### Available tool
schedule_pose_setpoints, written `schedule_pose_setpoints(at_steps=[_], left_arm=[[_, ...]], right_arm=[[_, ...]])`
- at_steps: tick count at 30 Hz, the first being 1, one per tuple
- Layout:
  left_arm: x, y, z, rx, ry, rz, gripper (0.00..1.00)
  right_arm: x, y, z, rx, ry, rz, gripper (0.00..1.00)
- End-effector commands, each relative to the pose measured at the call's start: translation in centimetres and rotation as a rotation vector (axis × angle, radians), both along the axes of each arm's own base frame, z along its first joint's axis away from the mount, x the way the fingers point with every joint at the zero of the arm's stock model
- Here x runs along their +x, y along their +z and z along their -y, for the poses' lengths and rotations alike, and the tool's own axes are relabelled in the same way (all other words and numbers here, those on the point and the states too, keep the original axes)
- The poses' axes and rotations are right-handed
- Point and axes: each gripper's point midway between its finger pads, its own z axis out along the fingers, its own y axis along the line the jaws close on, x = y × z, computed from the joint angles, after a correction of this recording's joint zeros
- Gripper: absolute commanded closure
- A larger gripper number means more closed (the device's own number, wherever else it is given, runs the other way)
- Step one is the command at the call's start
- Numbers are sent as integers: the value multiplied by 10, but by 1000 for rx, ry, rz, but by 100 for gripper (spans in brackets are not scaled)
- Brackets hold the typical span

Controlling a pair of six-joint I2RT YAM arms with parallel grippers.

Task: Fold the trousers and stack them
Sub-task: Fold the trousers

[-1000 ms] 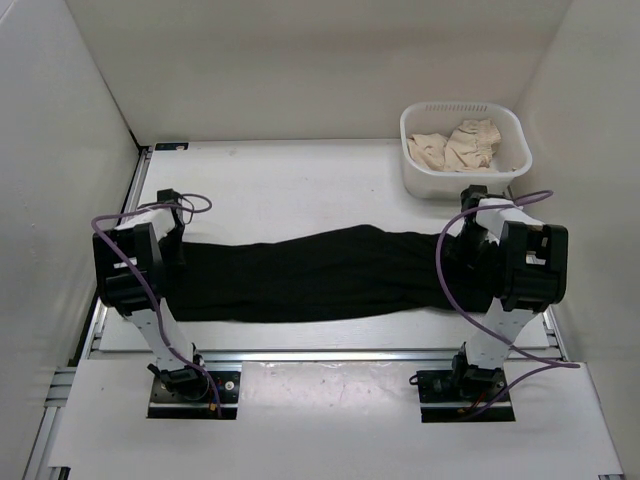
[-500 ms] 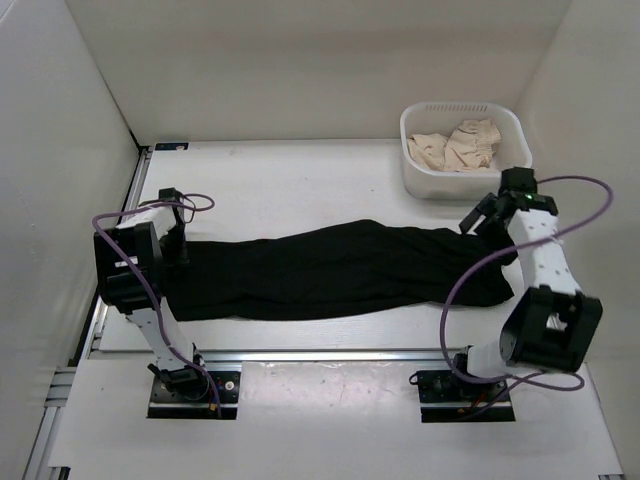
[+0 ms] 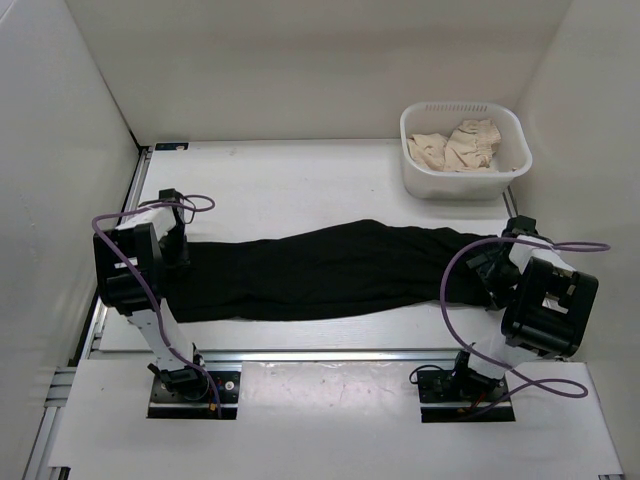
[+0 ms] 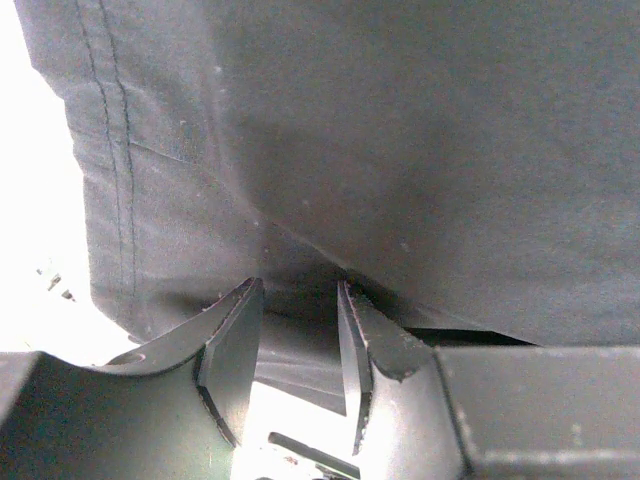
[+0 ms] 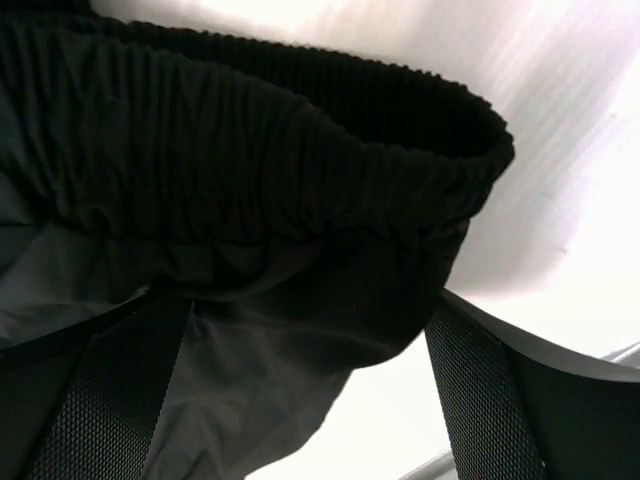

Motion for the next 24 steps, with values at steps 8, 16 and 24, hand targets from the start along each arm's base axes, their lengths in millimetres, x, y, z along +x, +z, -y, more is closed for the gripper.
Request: schedule_pose_setpoints(at_steps=[8,16,24], left_arm=[[-1,14,-6,49,12,29,52],[3,11,6,47,-32,21,52],[11,13,30,41,-113,22,51]], right_arm=[[52,-22,10,4,-29,156,41],[58,-29,18,6,-34,148,100],[60,79,62,-458,74,167,100]])
